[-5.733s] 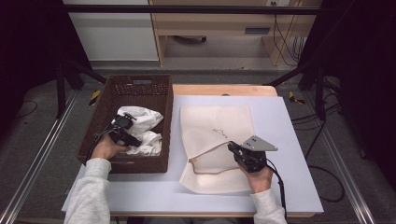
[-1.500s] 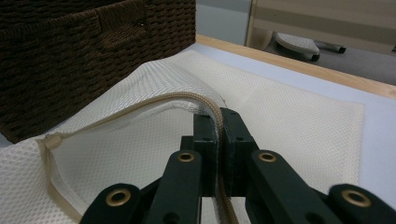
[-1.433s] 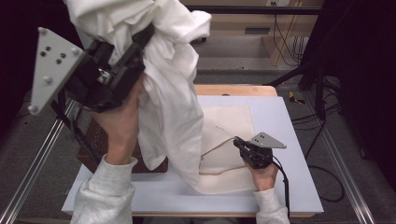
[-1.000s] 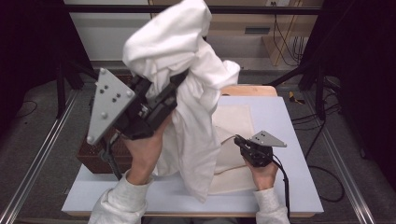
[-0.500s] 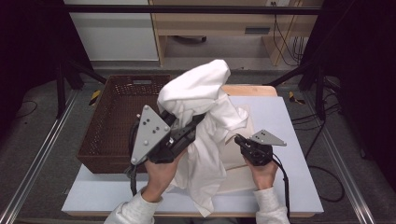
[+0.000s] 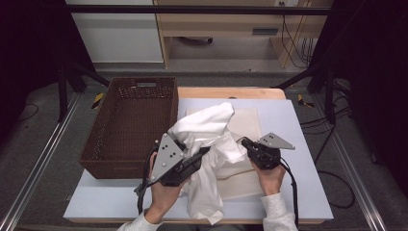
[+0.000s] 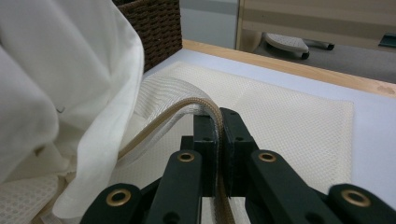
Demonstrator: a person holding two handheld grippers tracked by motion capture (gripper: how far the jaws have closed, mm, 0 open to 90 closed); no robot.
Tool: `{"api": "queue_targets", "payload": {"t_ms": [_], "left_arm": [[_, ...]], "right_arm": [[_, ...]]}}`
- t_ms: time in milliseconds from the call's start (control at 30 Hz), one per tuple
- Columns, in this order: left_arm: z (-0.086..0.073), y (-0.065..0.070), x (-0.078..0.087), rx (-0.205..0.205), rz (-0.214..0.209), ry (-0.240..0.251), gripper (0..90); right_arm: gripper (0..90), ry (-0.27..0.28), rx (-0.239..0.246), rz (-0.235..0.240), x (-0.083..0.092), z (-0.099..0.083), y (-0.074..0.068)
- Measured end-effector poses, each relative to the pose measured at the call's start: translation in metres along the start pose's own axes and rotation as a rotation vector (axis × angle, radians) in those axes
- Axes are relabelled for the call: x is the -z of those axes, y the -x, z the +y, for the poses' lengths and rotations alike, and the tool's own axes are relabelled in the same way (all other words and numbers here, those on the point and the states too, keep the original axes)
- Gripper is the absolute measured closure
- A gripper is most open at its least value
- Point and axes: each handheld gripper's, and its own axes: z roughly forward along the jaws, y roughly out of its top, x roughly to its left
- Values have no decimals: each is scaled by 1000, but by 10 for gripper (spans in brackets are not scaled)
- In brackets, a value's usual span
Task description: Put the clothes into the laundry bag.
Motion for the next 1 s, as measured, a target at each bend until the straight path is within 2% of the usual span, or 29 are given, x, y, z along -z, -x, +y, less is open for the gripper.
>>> {"api": "queue_targets", "payload": {"t_ms": [133, 233, 333, 367, 400, 667, 833, 967, 1000], "left_arm": [[-21, 4, -4, -14, -16, -65, 674], [-37, 7, -11, 1, -33, -113, 673], [-53, 12, -21, 1, -47, -176, 672], [-63, 17, -30, -12, -59, -223, 670], [-63, 17, -30, -12, -59, -223, 669], [-97, 30, -67, -54, -91, -400, 665], [-112, 32, -91, -44, -75, -512, 662], [-112, 34, -107, -40, -71, -590, 639], [-112, 35, -111, -45, -63, -596, 631]], "right_arm": [[863, 2, -2, -2, -1, 0, 0], [863, 1, -1, -3, -1, 0, 0], [863, -4, 3, -1, -2, -1, -1], [863, -6, 5, -2, -3, -1, -1], [863, -6, 5, -2, -3, -1, -1], [863, -2, 2, -9, -4, -2, -2], [864, 1, 0, -5, -4, -2, -2], [864, 0, 2, 3, -5, -3, -4], [864, -3, 7, 3, -6, -3, -5]]}}
